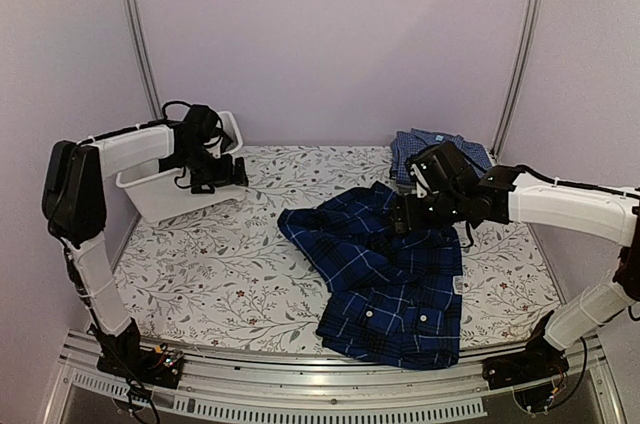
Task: Fold and stack the long sleeve shirts
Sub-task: Move the bin to the corner of the board.
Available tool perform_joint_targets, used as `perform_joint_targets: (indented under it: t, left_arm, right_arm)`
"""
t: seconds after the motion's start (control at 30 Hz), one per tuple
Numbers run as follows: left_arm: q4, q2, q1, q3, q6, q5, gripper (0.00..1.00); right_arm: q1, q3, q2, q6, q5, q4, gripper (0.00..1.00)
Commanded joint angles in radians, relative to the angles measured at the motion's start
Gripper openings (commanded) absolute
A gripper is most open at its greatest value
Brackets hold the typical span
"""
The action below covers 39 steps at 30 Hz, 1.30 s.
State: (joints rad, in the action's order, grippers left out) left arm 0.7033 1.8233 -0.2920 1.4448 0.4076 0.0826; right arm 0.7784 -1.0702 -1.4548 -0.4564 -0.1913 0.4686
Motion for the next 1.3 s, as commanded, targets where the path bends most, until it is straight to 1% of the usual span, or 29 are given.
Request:
perform_joint_targets:
  t: [0.0,0.17,0.3,0.37,0.43,0.5,0.6,0.63,0.77,0.9,0.97,1.07,1.2,1.27]
  left_arm:
    - [-0.075,0.174,0.107,0.189,-0.07,0.002,1.0]
    - [-0.063,0.359,0.183,0.442,-0.098,0.043,1.0]
    - [0.045,0.495,0.193,0.67,-0.122,0.082,1.0]
    - [0.057,0.491,0.182,0.681,-0.117,0.105,1.0]
    - [0.035,0.434,0.149,0.624,-0.116,0.11,1.0]
    - [-0.003,0.341,0.109,0.521,-0.103,0.124,1.0]
    - [-0.119,0.163,0.049,0.296,-0.057,0.178,1.0]
    - [-0.153,0.111,0.017,0.196,-0.034,0.185,1.0]
    - [-0.252,-0.039,-0.065,-0.03,0.022,0.204,1.0]
    - [-0.27,-0.111,-0.094,-0.169,0.044,0.204,1.0]
    - [-0.311,-0.153,-0.111,-0.247,0.061,0.243,1.0]
    - [-0.336,-0.203,-0.152,-0.322,0.089,0.269,1.0]
    - [-0.399,-0.237,-0.232,-0.391,0.171,0.312,1.0]
    - [-0.46,-0.237,-0.267,-0.434,0.235,0.34,0.99]
  right_arm:
    - [0.005,0.022,0.049,-0.017,0.0,-0.005,0.82]
    - [0.005,0.026,0.063,-0.023,0.006,-0.004,0.82]
    - [0.006,0.024,0.058,-0.028,0.019,-0.005,0.82]
    - [0.008,0.025,0.057,-0.03,0.017,-0.004,0.83]
    - [0.008,0.024,0.057,-0.031,0.018,-0.001,0.83]
    - [0.009,0.025,0.055,-0.029,0.025,0.001,0.83]
    - [0.016,0.026,0.043,-0.018,0.03,0.009,0.83]
    - [0.02,0.026,0.039,-0.017,0.029,0.012,0.83]
    - [0.036,0.031,0.019,-0.016,0.025,0.012,0.83]
    - [0.041,0.043,0.003,-0.019,0.029,0.011,0.83]
    - [0.042,0.052,0.004,-0.022,0.026,0.011,0.83]
    - [0.042,0.065,0.015,-0.029,0.014,0.009,0.83]
    - [0.042,0.08,0.01,-0.031,-0.007,0.011,0.83]
    - [0.042,0.082,0.002,-0.035,-0.018,0.011,0.83]
